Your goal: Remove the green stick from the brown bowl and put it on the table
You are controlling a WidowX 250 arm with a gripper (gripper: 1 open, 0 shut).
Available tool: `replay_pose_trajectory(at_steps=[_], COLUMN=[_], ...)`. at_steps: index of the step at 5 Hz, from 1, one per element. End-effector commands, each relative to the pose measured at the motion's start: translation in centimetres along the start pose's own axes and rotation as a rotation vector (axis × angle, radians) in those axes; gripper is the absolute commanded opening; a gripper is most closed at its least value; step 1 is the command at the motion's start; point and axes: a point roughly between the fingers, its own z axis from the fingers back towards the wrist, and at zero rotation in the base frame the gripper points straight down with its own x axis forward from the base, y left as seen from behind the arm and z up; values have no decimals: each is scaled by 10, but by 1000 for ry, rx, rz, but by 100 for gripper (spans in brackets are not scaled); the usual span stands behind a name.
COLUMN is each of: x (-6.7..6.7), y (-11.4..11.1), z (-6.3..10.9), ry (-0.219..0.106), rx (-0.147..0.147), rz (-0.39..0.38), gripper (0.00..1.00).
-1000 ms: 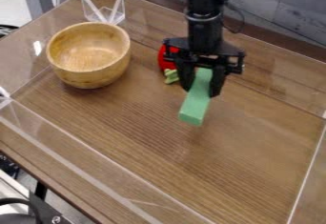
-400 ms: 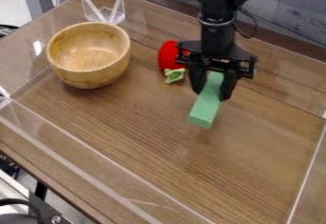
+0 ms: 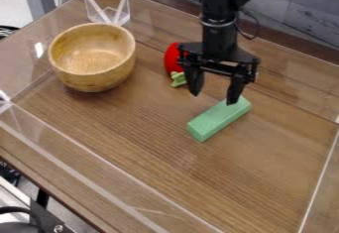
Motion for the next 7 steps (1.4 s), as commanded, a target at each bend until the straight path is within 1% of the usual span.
replay_pose_trajectory(at_steps=[1,2,3,4,5,6,7], x=[2,-1,6,13,11,6,4], y=[0,0,-2,-3,5,10,16], z=[-1,-12,-25,-31,-25,-25,-25], ry=[-24,-11,-4,-6,-17,-19,-14], rx=[3,12,22,21,15,15,16], rz=[4,10,39,65,142,205,177], gripper=[100,100,0,0,0,0,0])
